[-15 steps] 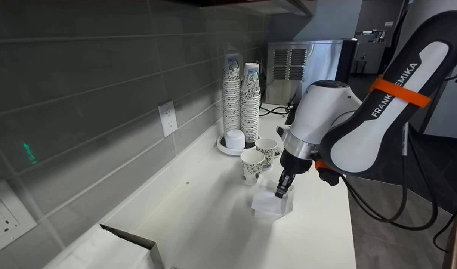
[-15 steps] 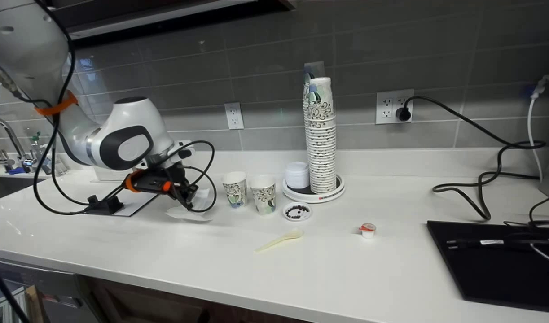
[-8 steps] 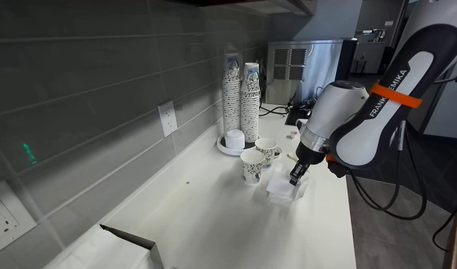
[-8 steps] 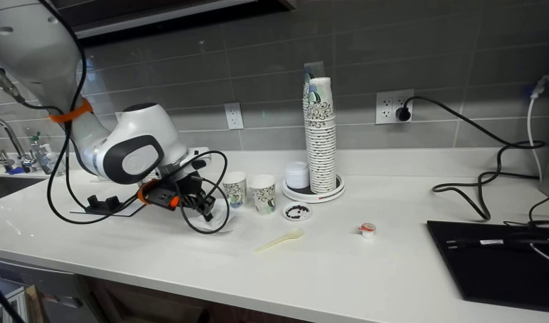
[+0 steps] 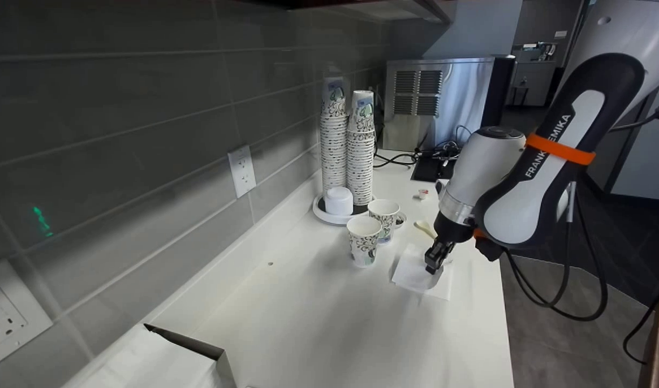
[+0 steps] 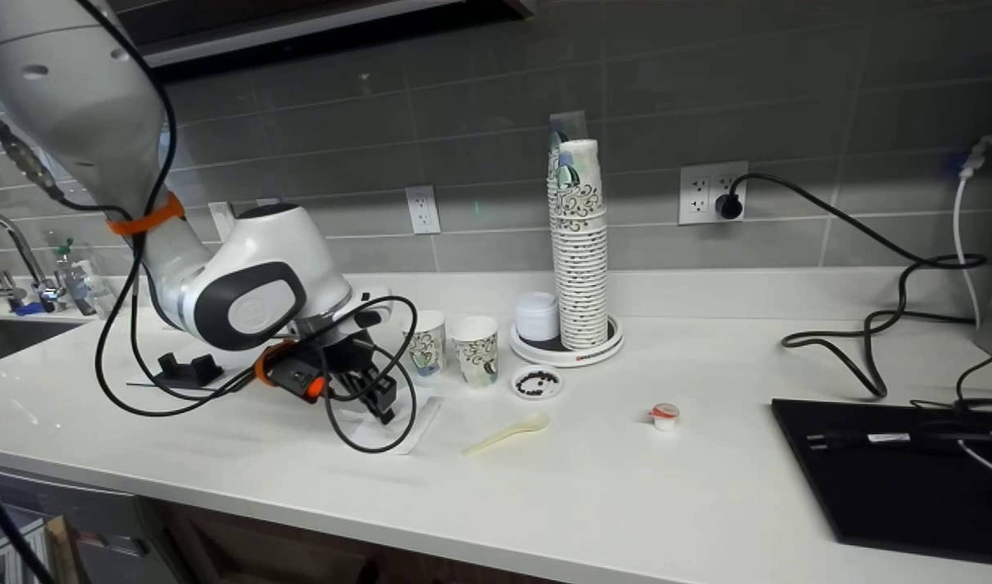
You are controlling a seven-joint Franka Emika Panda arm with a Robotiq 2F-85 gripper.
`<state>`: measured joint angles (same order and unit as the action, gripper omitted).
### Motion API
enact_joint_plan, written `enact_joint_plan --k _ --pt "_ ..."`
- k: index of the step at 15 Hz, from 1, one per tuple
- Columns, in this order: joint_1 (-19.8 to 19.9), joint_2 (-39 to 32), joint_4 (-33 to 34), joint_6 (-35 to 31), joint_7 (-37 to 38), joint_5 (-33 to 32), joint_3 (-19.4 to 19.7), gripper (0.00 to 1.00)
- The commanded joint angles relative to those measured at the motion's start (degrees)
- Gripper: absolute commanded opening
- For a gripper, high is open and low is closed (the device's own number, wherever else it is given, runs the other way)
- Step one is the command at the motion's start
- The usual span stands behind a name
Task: Pick up two napkins and place them on the counter top
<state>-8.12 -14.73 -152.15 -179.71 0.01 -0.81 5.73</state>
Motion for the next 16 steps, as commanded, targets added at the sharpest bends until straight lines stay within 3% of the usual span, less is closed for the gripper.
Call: enact_joint_plan --k 1,3,6,7,10,11,12,13,14,16 --pt "-4.19 1.97 -1.26 -0.36 2.62 -2.05 4.41 0.54" --pt "-6.97 4.14 -2.55 0.77 2.99 -3.05 7.4 0.68" --pt "-5.47 8.36 -4.32 5.48 2.52 -2.44 4.29 0.88" --pt "-8.6 9.25 -4.62 6.49 2.82 -2.01 7.15 0.96" --pt "-10.54 12.25 -5.35 9.02 5.39 -4.15 8.85 1.0" --pt "-5.26 13.96 -5.76 10.25 4.23 -3.49 2.42 1.0" --pt "-9.95 14.09 -5.44 11.2 4.96 -3.47 6.64 1.0" --pt "-4.65 14.97 -5.35 12.58 5.1 -3.67 0.84 1.0" --pt "-4.3 15.19 -4.95 13.32 6.89 -5.26 0.62 1.0" --pt "-2.83 16.63 -4.98 15.9 0.04 6.43 -4.61 1.0"
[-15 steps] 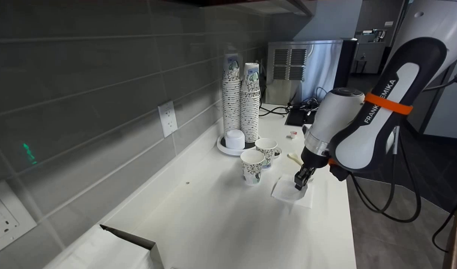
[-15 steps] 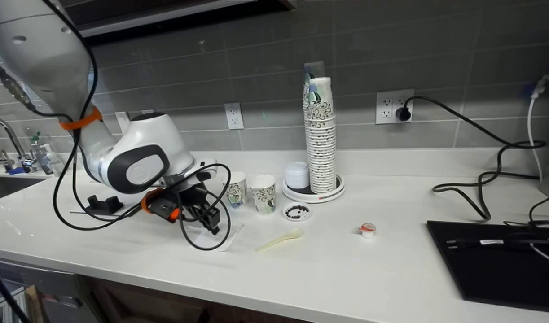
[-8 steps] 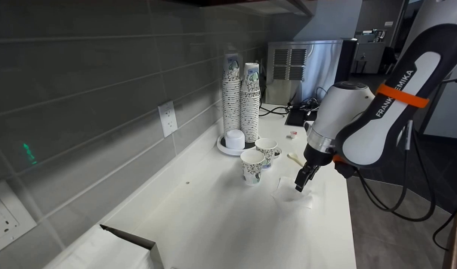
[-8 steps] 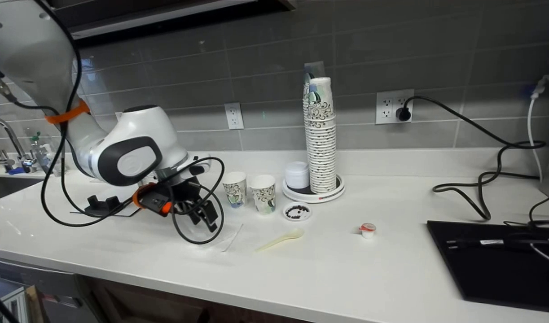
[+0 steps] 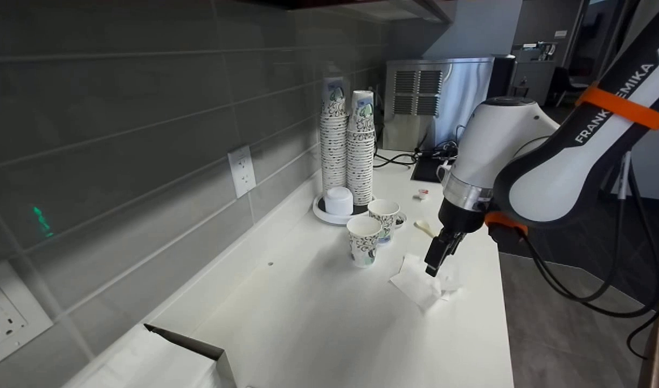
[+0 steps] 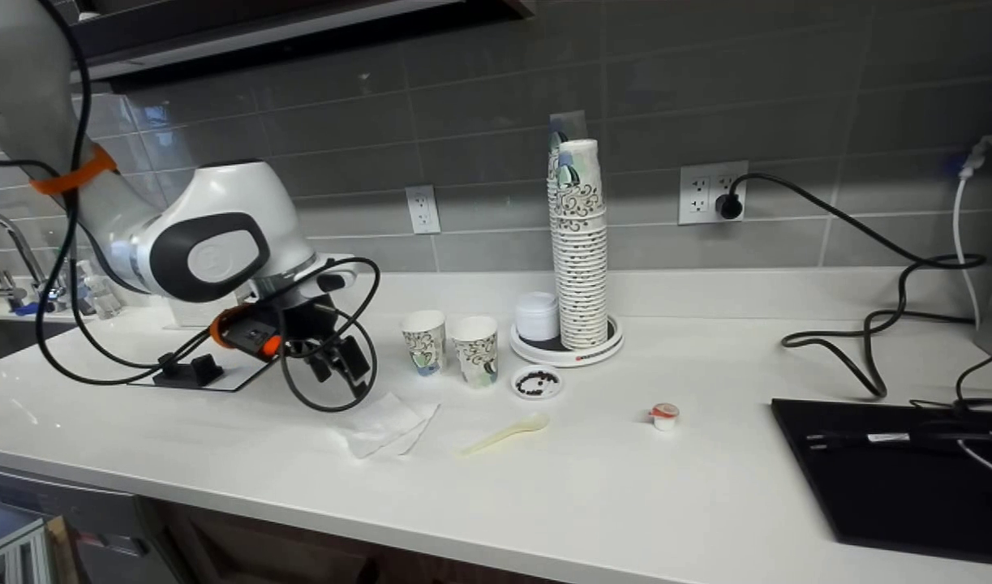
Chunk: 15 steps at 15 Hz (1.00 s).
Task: Pick up two napkins and place them on the counter top
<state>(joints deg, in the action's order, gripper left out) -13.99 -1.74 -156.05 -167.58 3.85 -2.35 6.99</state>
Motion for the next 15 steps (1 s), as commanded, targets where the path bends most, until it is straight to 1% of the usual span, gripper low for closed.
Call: enact_joint_plan --k 1,2,3,5,8,15 --pt "3.63 3.37 -0.32 5.11 -3.86 9.64 -6.74 1.0" --pt "4.08 2.38 0.8 5.34 -4.28 10.45 -7.54 1.0" --pt "4.81 1.4 1.52 4.9 -2.97 7.83 -7.83 1.0" --pt "6.24 -1.57 3.22 4.02 0.27 -2.33 -7.87 1.0" --pt "6.57 -4.17 5.47 6.05 3.29 -10.85 -7.41 1.0" --pt "4.01 -11.22 10.26 10.57 0.56 -16.77 -8.04 1.0"
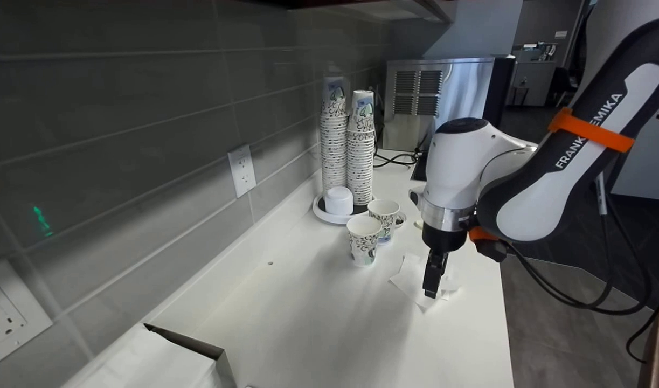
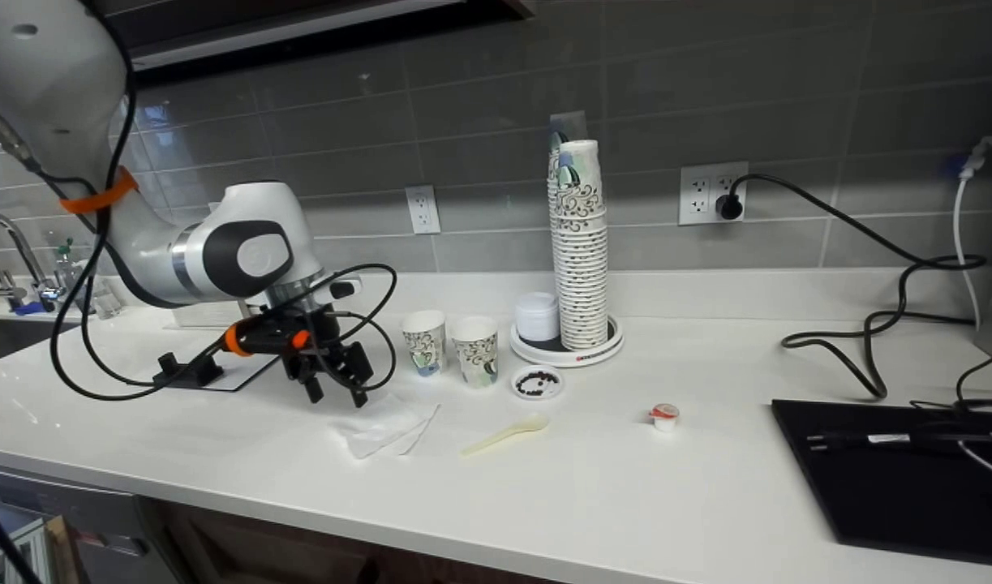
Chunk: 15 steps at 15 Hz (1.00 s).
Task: Pick up two napkins and place them on the counter top
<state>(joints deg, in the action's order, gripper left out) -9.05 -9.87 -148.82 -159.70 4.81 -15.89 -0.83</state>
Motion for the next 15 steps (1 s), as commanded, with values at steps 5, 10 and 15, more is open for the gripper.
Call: enact_joint_plan --k 5,10,15 --pt "-2.28 -6.83 5.84 5.4 -2.0 -6.01 0.14 1.0" --pt "-3.65 -9.38 8.49 5.99 -1.45 -9.82 1.11 0.68" --pt "-4.21 -10.98 10.14 6.68 -2.22 -10.93 0.95 0.41"
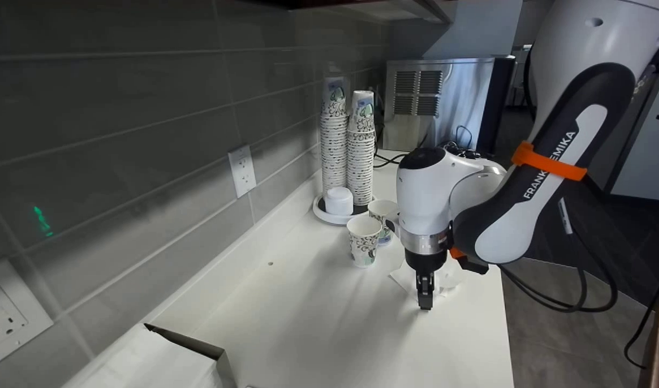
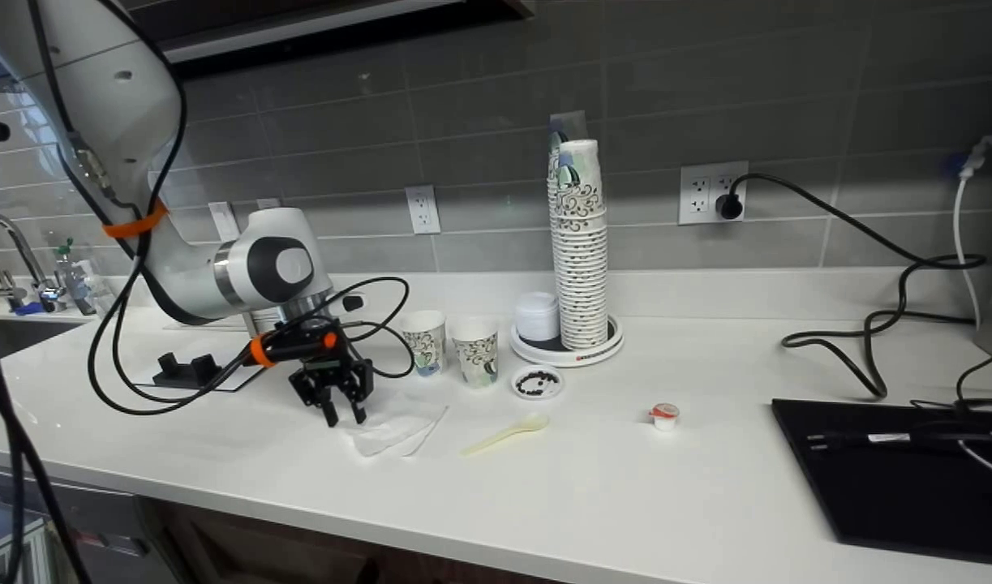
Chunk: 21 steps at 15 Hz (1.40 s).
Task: Pick up two napkins and place them on the counter top
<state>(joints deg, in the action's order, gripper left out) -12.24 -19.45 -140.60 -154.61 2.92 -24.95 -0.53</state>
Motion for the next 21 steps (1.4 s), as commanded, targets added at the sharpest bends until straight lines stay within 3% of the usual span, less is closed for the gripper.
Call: enact_joint_plan --k 1,4,5,6,7,9,14,21 --pt "-1.08 -1.56 2.13 1.75 -0.46 -1.89 0.63 0.38" --pt "-1.18 -1.7 2.35 2.05 -0.99 -1.82 0.53 0.39" --pt "-1.25 -1.84 2.5 2.08 -1.02 -1.93 0.58 0.24" --pt "-1.25 -1.77 2.48 2.17 -1.1 -1.93 0.57 0.16" --pt "-1.26 -1.84 2.57 2.28 -1.21 -1.95 0.54 0.15" --pt "-1.29 -1.83 2.62 2.46 -1.31 -1.92 0.5 0.01" --pt "-1.17 -1.34 2.15 2.05 -1.27 -1.55 0.29 0.0" --pt "-5.81 4.35 -0.89 1.64 3.33 -8.49 0.19 0.0"
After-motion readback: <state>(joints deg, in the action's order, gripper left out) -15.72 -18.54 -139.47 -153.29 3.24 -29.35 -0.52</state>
